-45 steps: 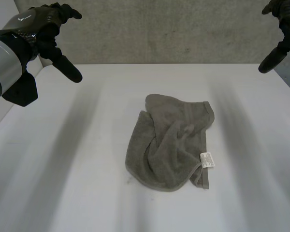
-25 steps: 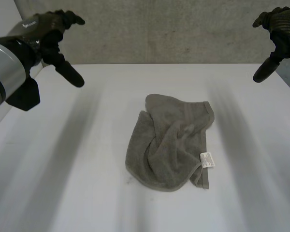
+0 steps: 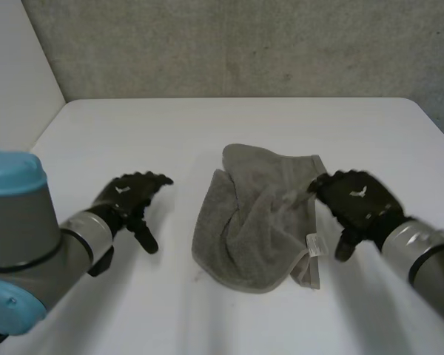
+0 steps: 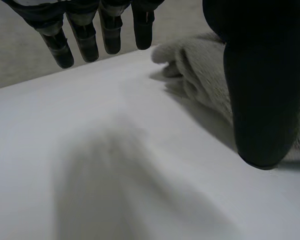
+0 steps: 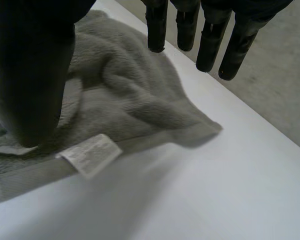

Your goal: Fold the towel.

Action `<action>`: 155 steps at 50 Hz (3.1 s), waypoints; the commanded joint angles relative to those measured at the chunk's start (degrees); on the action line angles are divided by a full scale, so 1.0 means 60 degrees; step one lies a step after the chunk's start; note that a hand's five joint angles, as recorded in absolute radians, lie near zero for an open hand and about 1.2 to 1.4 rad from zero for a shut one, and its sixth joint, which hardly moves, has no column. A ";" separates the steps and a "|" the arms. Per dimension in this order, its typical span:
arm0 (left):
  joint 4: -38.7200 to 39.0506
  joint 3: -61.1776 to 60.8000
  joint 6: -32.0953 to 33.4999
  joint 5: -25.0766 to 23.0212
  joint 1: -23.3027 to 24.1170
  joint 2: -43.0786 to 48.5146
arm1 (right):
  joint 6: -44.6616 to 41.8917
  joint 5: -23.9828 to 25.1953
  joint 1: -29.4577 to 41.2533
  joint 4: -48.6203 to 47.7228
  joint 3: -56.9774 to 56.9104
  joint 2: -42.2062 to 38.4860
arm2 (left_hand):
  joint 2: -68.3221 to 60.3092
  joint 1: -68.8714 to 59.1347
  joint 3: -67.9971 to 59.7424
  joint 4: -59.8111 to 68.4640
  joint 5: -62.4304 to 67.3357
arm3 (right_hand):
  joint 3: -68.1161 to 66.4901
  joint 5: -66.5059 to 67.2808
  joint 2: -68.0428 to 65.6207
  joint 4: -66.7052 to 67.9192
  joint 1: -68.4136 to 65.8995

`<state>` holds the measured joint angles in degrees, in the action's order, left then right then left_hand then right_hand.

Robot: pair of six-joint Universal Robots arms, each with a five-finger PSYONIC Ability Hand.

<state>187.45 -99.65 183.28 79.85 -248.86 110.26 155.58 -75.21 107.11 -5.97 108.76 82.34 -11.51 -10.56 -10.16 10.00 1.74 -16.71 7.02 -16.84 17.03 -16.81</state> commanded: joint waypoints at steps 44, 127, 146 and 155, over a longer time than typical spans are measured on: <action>0.1777 -0.0063 -0.0750 -0.0316 0.1514 0.0709 | 0.3352 -0.0048 0.0751 -0.0866 -0.1735 0.1892 | -0.0092 -0.0250 -0.0317 0.0343 0.0054 | -1.0548 1.0496 -1.0526 1.0495 -1.0531; -0.1900 0.2443 0.0258 0.1662 0.0285 -0.2191 | 0.3220 0.0523 0.0692 0.2329 -0.3097 0.0003 | -1.1414 -1.1573 -1.1640 1.1666 1.1377 | 0.0769 -0.0820 0.0790 -0.0821 0.0785; -0.2076 0.4332 0.0917 0.1764 0.1177 -0.2469 | 0.7146 0.1563 0.0810 0.1787 -0.2965 -0.1711 | -1.1414 -1.1573 -1.1640 1.1666 1.1377 | 0.0488 -0.0540 0.0510 -0.0541 0.0505; -0.2105 0.4157 0.0903 0.1779 0.1442 -0.2454 | 0.9239 0.2296 0.2111 0.0471 -0.4018 -0.3202 | -1.1414 -1.1573 -1.1640 1.1666 1.1377 | -0.0100 0.0049 -0.0079 0.0047 -0.0083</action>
<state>174.89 -73.71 188.85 90.50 -240.80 95.42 204.75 -62.81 114.53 2.10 88.64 68.41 -69.71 -67.67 -69.50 69.76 58.05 -16.45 5.36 -16.32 16.91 -16.37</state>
